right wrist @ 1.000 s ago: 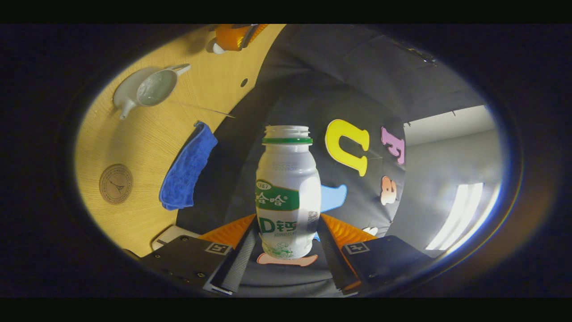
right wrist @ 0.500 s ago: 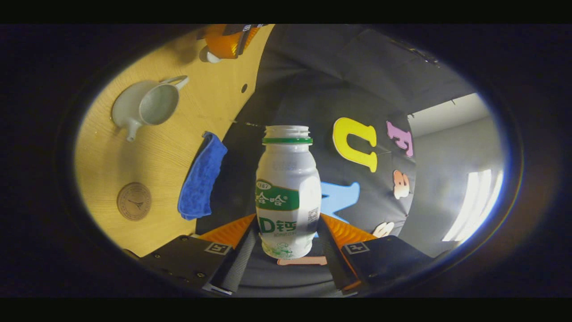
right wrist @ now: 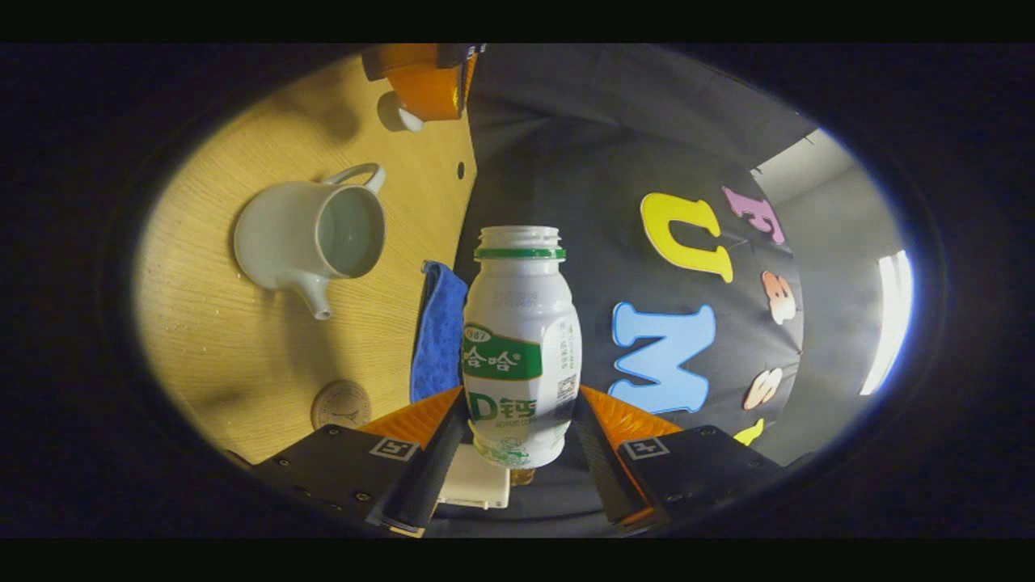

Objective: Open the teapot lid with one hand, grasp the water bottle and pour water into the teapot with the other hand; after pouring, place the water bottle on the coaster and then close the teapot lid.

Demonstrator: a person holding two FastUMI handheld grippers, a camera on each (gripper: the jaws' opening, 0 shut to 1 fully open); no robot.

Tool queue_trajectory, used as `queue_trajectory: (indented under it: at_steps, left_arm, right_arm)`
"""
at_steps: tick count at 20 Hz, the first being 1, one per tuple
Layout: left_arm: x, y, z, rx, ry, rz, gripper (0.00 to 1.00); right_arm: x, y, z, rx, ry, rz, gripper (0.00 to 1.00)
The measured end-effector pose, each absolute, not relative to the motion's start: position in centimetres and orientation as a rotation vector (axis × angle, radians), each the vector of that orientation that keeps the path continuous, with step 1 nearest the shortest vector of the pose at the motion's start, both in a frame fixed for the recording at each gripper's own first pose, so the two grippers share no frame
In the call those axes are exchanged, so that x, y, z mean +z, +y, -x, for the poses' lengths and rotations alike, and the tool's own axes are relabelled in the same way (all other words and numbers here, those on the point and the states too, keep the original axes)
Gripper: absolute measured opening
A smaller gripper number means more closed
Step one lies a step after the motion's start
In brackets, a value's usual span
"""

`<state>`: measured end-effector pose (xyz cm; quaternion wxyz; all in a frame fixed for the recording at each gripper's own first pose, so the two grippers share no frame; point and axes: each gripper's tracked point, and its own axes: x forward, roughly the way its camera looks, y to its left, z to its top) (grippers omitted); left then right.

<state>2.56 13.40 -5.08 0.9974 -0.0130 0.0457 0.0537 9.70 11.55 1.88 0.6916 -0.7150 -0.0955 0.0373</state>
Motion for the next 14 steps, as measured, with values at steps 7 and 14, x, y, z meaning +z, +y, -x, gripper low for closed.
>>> queue_trajectory:
  at_steps: [7, 14]
  left_arm:
    - [-4.8, 12.7, -2.4, 0.081, 0.088, 0.038, 0.10]
    - [-4.0, 11.2, -2.4, 0.046, 0.062, 0.030, 0.10]
  right_arm:
    - [-1.7, 10.8, -8.7, 0.159, -0.057, 1.312, 0.77]
    - [-3.0, 10.0, -8.1, 0.178, 0.036, 1.047, 0.76]
